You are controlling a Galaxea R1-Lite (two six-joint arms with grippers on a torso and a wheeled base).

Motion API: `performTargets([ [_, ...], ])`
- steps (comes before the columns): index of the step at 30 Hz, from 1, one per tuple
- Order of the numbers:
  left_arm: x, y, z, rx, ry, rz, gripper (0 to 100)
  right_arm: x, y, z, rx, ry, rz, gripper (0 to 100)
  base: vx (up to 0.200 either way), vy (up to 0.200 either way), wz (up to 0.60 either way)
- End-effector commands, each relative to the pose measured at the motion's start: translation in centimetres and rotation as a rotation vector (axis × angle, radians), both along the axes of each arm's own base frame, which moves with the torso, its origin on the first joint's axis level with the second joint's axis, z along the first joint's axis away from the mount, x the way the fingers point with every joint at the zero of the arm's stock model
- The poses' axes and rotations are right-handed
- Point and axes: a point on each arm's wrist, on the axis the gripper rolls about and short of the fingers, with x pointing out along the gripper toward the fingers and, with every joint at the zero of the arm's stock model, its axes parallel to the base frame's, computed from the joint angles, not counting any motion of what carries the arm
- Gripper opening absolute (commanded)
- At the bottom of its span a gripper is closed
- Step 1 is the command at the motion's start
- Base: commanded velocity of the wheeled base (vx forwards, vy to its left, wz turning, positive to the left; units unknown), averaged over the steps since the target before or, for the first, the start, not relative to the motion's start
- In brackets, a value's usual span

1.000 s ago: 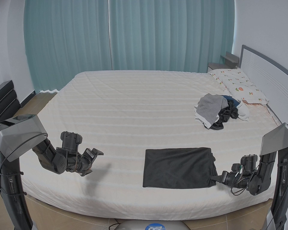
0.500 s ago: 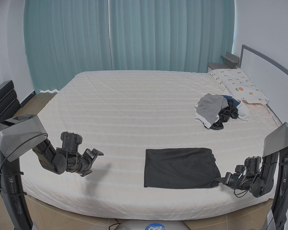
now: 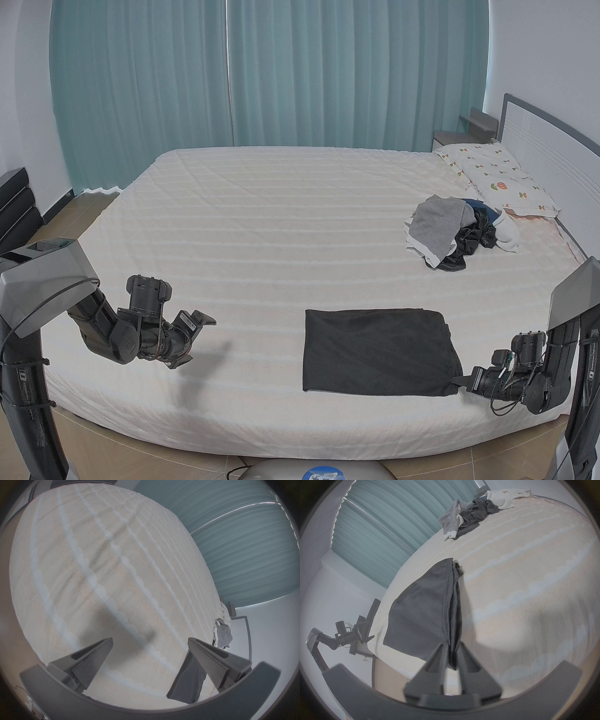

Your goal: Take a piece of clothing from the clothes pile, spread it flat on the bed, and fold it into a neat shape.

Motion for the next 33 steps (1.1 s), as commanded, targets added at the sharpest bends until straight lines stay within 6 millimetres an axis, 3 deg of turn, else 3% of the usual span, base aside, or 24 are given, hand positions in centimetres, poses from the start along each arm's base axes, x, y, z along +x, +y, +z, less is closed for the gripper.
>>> performTargets([
  [1, 0.0, 0.0, -0.1, 0.000, 0.001, 0.001, 100, 0.0, -0.1, 0.1, -0.004, -0.009, 0.004, 100, 0.000, 0.000, 0.00],
  [8, 0.1, 0.0, 0.0, 0.000, -0.002, 0.002, 100, 1.3, -0.4, 1.0, 0.013, -0.104, -0.018, 100, 0.000, 0.000, 0.00],
  [12, 0.2, 0.1, 0.0, 0.011, -0.006, 0.016, 100, 5.0, -0.5, 1.5, 0.110, -0.167, -0.094, 100, 0.000, 0.000, 0.00],
  [18, 0.2, 0.0, 0.0, 0.012, -0.006, 0.016, 100, 8.4, -0.3, 1.6, 0.215, -0.136, -0.167, 100, 0.167, 0.000, 0.00],
  [27, 0.2, 0.0, -0.2, 0.015, -0.001, 0.014, 100, 10.2, 0.2, 0.2, 0.171, -0.150, -0.221, 100, 0.022, 0.000, 0.00],
  [33, 0.1, 0.0, -0.2, 0.016, 0.000, 0.015, 100, 9.8, 0.0, 0.5, 0.170, -0.142, -0.232, 100, 0.000, 0.000, 0.00],
])
